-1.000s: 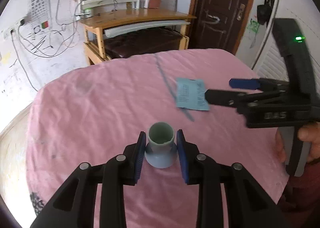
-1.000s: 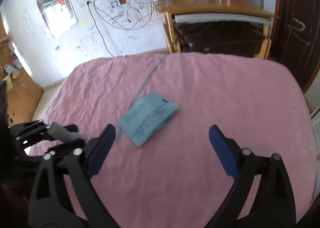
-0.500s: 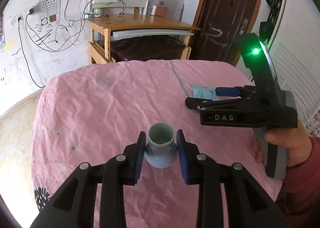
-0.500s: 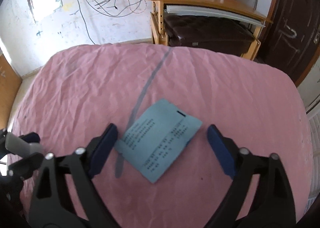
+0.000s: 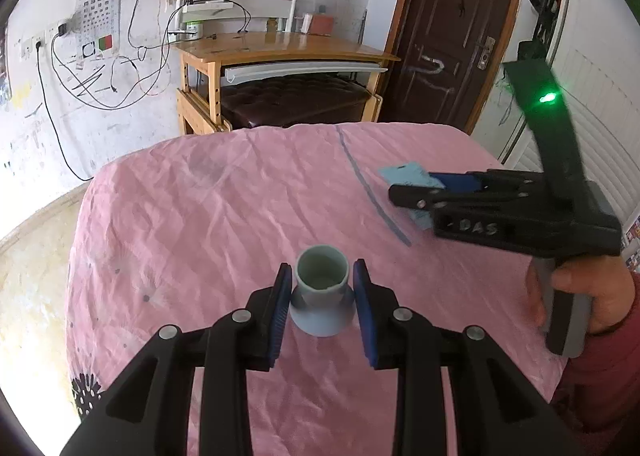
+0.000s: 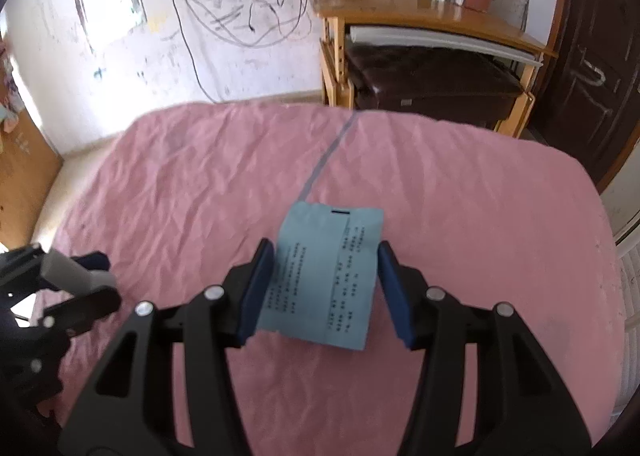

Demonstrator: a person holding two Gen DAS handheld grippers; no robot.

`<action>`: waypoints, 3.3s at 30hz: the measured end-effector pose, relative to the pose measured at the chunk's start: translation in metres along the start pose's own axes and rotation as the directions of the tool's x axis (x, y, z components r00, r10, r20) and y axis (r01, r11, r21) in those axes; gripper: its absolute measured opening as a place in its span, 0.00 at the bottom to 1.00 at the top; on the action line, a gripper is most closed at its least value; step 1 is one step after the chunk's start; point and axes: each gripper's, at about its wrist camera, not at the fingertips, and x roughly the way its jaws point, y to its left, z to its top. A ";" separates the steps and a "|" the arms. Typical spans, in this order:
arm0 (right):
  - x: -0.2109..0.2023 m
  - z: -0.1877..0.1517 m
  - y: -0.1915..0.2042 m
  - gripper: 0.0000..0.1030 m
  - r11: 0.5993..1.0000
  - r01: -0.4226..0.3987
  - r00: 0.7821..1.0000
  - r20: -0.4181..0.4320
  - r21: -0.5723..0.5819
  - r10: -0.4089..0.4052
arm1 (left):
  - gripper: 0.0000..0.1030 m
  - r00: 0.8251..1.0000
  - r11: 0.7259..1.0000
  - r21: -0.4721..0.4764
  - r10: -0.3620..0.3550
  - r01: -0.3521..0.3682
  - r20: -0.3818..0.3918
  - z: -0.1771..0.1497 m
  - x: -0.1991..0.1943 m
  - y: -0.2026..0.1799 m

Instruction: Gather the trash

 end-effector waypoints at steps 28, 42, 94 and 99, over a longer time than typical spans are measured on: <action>-0.128 -0.064 -0.205 0.49 0.947 0.046 0.963 0.239 0.318 -0.127 | 0.26 0.991 0.944 0.304 -0.128 0.131 -0.028 0.057 0.033 -0.216; -0.158 -0.159 -0.343 0.50 0.831 0.156 0.940 0.179 0.533 -0.291 | 0.26 0.934 0.887 0.298 -0.314 0.353 -0.171 0.069 0.096 -0.353; -0.156 -0.128 -0.211 0.94 0.936 0.023 0.923 0.353 0.351 -0.154 | 0.93 0.969 0.975 0.160 0.115 -0.152 0.217 -0.004 0.021 -0.216; -0.154 -0.119 -0.182 0.94 0.952 -0.006 0.926 0.360 0.306 -0.110 | 0.93 0.955 0.978 0.036 0.193 -0.207 0.227 -0.013 0.002 -0.173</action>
